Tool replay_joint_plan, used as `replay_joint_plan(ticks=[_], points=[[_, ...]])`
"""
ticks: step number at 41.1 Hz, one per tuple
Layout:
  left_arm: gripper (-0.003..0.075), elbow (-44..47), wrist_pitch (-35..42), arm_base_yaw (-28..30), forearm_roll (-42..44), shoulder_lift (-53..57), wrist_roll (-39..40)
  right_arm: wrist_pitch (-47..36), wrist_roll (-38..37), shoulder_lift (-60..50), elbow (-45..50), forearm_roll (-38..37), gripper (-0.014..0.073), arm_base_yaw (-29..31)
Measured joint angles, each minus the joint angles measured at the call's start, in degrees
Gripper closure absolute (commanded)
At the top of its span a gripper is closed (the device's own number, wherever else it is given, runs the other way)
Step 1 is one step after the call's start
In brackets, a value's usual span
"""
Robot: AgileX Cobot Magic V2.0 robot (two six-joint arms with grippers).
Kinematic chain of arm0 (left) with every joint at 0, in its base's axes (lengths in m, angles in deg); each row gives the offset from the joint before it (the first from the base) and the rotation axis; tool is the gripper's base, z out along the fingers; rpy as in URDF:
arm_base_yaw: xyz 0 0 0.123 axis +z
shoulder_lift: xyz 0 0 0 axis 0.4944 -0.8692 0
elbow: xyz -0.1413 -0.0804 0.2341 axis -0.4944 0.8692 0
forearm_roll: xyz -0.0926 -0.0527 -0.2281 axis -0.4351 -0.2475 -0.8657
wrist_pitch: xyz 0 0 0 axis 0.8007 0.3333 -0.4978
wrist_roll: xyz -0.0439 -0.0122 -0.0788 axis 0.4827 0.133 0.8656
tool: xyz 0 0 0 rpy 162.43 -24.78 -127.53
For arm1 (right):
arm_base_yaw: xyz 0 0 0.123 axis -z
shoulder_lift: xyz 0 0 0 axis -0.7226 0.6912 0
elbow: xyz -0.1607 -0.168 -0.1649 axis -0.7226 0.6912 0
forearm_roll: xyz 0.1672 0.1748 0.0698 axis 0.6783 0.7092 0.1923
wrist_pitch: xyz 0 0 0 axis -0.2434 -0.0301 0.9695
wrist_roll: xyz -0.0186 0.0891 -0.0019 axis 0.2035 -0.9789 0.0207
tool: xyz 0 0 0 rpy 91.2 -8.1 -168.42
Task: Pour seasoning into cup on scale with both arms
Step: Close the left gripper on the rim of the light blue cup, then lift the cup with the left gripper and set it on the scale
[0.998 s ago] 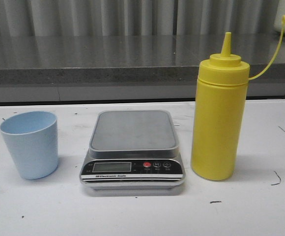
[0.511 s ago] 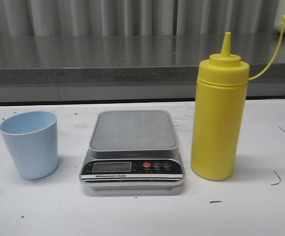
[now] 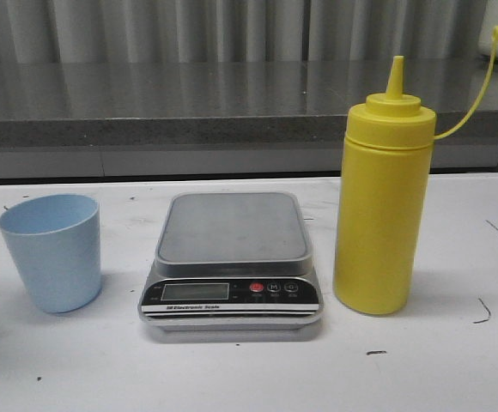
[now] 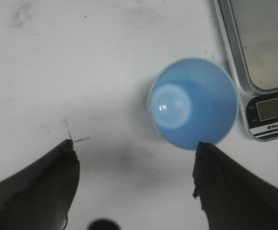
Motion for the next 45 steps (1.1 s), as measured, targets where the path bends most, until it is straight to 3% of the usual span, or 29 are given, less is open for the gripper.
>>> replay_joint_plan(ticks=[18, 21, 36, 45], points=[[0.0345, -8.74, 0.89, -1.92, 0.36, -19.97, -0.1, 0.0, 0.0, 0.0, 0.0, 0.0, 0.0114, 0.0], [0.0384, -8.98, 1.0, -1.92, -0.06, -21.46, -0.1, 0.0, 0.0, 0.0, 0.0, 0.0, 0.0114, 0.0], [0.0736, -9.44, -0.42, -1.92, -0.98, -22.55, -0.1, 0.0, 0.0, 0.0, 0.0, 0.0, 0.0114, 0.0], [0.074, -9.57, -2.1, -2.02, -1.2, -21.26, -0.1, 0.0, 0.0, 0.0, 0.0, 0.0, 0.0114, 0.0]])
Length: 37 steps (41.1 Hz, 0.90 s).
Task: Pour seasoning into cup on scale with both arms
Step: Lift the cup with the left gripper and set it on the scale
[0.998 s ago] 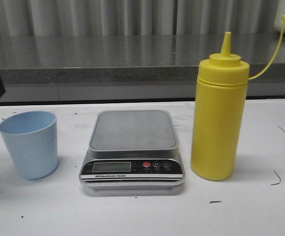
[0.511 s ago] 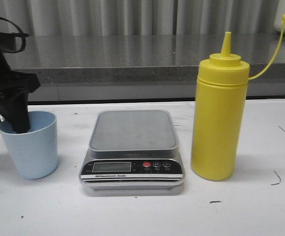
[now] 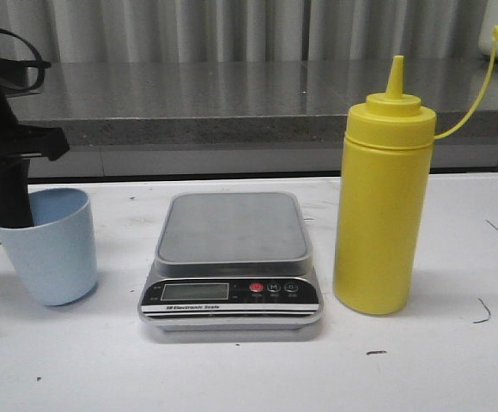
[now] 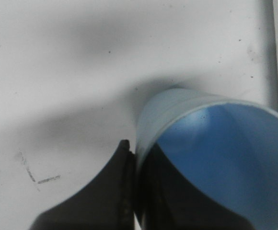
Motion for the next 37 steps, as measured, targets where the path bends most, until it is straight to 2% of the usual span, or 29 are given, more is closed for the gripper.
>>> replay_joint_plan(ticks=[6, 18, 29, 37], points=[[0.0741, -3.36, -2.69, -1.67, 0.22, 2.77, 0.0, 0.0, 0.0, 0.0, 0.0, 0.0, 0.0114, 0.0], [0.0741, -16.62, -6.76, -9.38, 1.43, 2.86, 0.32, 0.0, 0.0, 0.0, 0.0, 0.0, 0.0114, 0.0], [0.0741, -26.34, -7.72, -14.96, 2.74, -5.97, 2.67, 0.0, 0.0, 0.0, 0.0, 0.0, 0.0114, 0.0], [0.074, -31.56, -8.09, -15.93, 2.85, -13.06, 3.03, 0.0, 0.0, 0.0, 0.0, 0.0, 0.0114, 0.0]])
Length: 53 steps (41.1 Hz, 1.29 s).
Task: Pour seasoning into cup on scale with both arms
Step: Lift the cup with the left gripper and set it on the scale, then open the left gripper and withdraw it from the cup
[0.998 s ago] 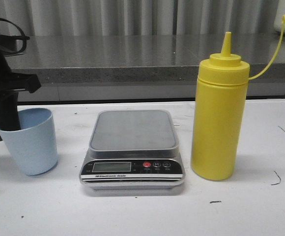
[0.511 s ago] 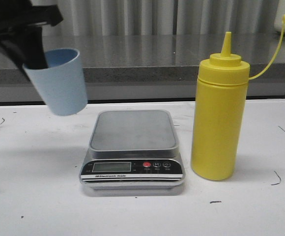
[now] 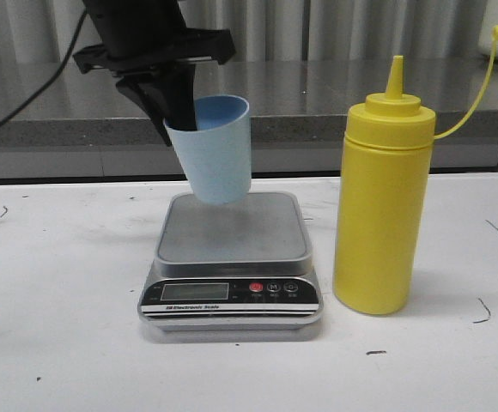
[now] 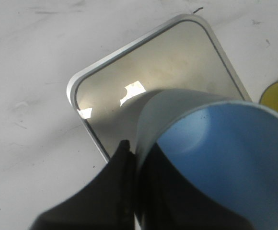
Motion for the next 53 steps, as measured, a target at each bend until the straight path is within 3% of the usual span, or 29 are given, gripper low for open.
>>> replay_joint_plan(ticks=[11, 15, 20, 24, 38, 46, 53], points=[[0.0703, -1.95, -2.01, 0.0, 0.18, -3.55, 0.0, 0.0, 0.0, 0.0, 0.0, 0.0, 0.0114, 0.0], [0.0596, -2.01, -2.18, 0.0, 0.18, -3.55, 0.0, 0.0, 0.0, 0.0, 0.0, 0.0, 0.0114, 0.0], [0.0403, -2.14, -2.54, 0.0, -0.06, -3.55, 0.0, 0.0, 0.0, 0.0, 0.0, 0.0, 0.0114, 0.0], [0.0316, -2.23, -3.14, 0.0, -0.8, -3.55, 0.0, 0.0, 0.0, 0.0, 0.0, 0.0, 0.0114, 0.0], [0.0311, -2.29, -3.53, 0.0, -2.72, -1.41, 0.0, 0.0, 0.0, 0.0, 0.0, 0.0, 0.0114, 0.0], [0.0311, 0.07, -2.24, 0.0, -1.46, 9.76, 0.0, 0.0, 0.0, 0.0, 0.0, 0.0, 0.0114, 0.0], [0.0311, 8.44, 0.71, 0.0, 0.83, 22.3, 0.0, 0.0, 0.0, 0.0, 0.0, 0.0, 0.0114, 0.0]])
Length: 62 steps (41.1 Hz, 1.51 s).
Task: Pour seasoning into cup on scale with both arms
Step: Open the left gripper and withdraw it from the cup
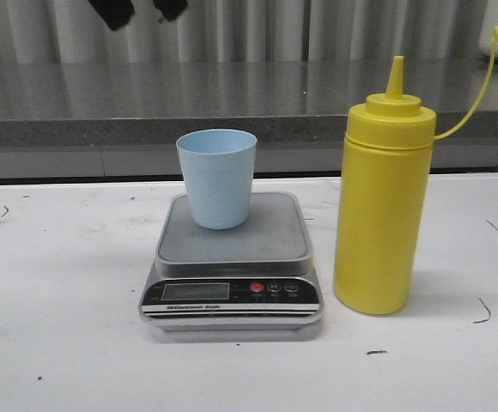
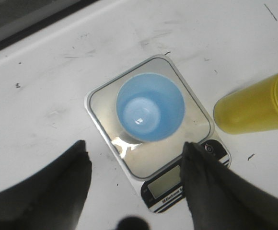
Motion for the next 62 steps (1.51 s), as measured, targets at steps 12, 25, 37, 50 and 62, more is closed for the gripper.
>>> replay_joint_plan(ticks=[12, 25, 37, 50, 62], points=[[0.0311, 20.32, 6.18, 0.0, 5.92, 24.35, 3.89, 0.0, 0.0, 0.0, 0.0, 0.0, 0.0114, 0.0], [0.0311, 36.02, 6.32, 0.0, 10.79, 51.53, 8.93, 0.0, 0.0, 0.0, 0.0, 0.0, 0.0114, 0.0], [0.0311, 45.52, 6.07, 0.0, 10.85, 68.36, 9.07, 0.0, 0.0, 0.0, 0.0, 0.0, 0.0114, 0.0], [0.0311, 47.12, 5.94, 0.0, 10.85, 70.59, 9.07, 0.0, 0.0, 0.0, 0.0, 0.0, 0.0114, 0.0], [0.0311, 47.12, 5.94, 0.0, 10.85, 70.59, 9.07, -0.31, 0.0, 0.0, 0.0, 0.0, 0.0115, 0.0]])
